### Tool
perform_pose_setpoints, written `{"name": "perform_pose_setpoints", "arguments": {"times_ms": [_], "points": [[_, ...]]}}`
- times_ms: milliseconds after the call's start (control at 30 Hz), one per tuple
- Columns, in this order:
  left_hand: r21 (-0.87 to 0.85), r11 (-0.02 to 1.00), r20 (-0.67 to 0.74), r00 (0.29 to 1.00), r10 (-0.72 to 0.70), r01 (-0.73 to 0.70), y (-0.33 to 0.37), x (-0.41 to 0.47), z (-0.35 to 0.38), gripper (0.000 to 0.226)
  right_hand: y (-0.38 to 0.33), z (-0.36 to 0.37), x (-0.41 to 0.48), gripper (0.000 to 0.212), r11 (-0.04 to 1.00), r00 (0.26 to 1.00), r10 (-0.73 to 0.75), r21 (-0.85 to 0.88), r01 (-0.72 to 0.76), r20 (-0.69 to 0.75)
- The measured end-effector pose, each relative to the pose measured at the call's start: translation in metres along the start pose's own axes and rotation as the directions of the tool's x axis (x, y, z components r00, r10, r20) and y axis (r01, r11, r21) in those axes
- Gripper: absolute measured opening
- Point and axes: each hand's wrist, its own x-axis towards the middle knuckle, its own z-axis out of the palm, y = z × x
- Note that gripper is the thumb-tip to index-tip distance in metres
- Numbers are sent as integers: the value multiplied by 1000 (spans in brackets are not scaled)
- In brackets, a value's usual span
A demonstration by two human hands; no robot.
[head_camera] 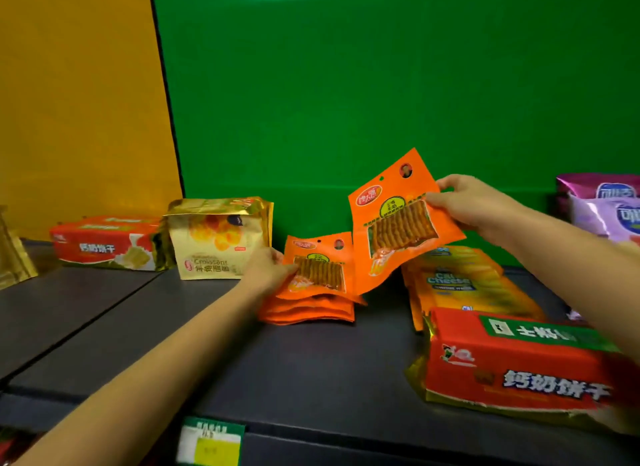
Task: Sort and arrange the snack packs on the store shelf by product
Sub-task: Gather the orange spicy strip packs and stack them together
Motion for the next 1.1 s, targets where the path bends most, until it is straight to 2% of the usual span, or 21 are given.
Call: {"name": "perform_pose_setpoints", "arguments": {"times_ms": [67, 100, 167, 267, 367, 433, 500, 633, 667, 767, 833, 900, 1000, 1100], "points": [[188, 979, 5, 997, 77, -77, -3, 3, 4, 18, -9, 14, 5, 7, 999, 1000, -6, -33, 6, 3], [224, 970, 37, 995, 89, -95, -4, 3, 4, 23, -13, 22, 8, 12, 998, 1000, -8, -61, 9, 1], [245, 965, 79, 994, 73, -90, -7, 5, 2, 29, -20, 41, 15, 28, 992, 1000, -14, -124, 13, -2], [255, 960, 81, 992, 96, -114, -11, 7, -5, 22, -29, 69, 26, 28, 969, 1000, -13, -248, 7, -21], [29, 998, 136, 989, 51, -56, -15, 4, -10, 24, -31, 94, 36, 8, 924, 999, 13, -381, -24, -31], [-133, 991, 195, 981, 15, 11, -17, 1, -10, 25, -28, 108, 40, 16, 902, 999, 40, -430, -46, -24], [-195, 981, 204, 979, 17, 23, -21, 2, -10, 22, -25, 120, 39, 27, 873, 995, 102, -480, -89, 0], [-321, 945, 192, 981, 8, 55, -22, 5, -13, 8, -19, 136, 31, 30, 789, 967, 239, -599, -139, 90], [-350, 934, 218, 976, 4, 74, -21, 5, -13, 14, -16, 139, 29, 30, 772, 963, 253, -620, -140, 97], [-370, 921, 310, 951, -3, 123, -19, 2, -13, 38, -8, 148, 19, 16, 729, 965, 257, -665, -160, 48], [-331, 935, 336, 942, -6, 124, -19, 0, -12, 53, -2, 154, 14, 33, 732, 974, 228, -658, -177, -7], [-335, 934, 349, 937, 2, 123, -18, -2, -12, 55, 4, 158, 10, 42, 736, 973, 226, -648, -199, -42], [-386, 914, 357, 934, 21, 127, -15, -6, -12, 54, 9, 159, 2, 42, 756, 971, 234, -616, -220, -60], [-423, 896, 356, 934, 27, 136, -11, -12, -13, 49, 14, 163, -6, 40, 825, 959, 279, -521, -218, 41]]}}
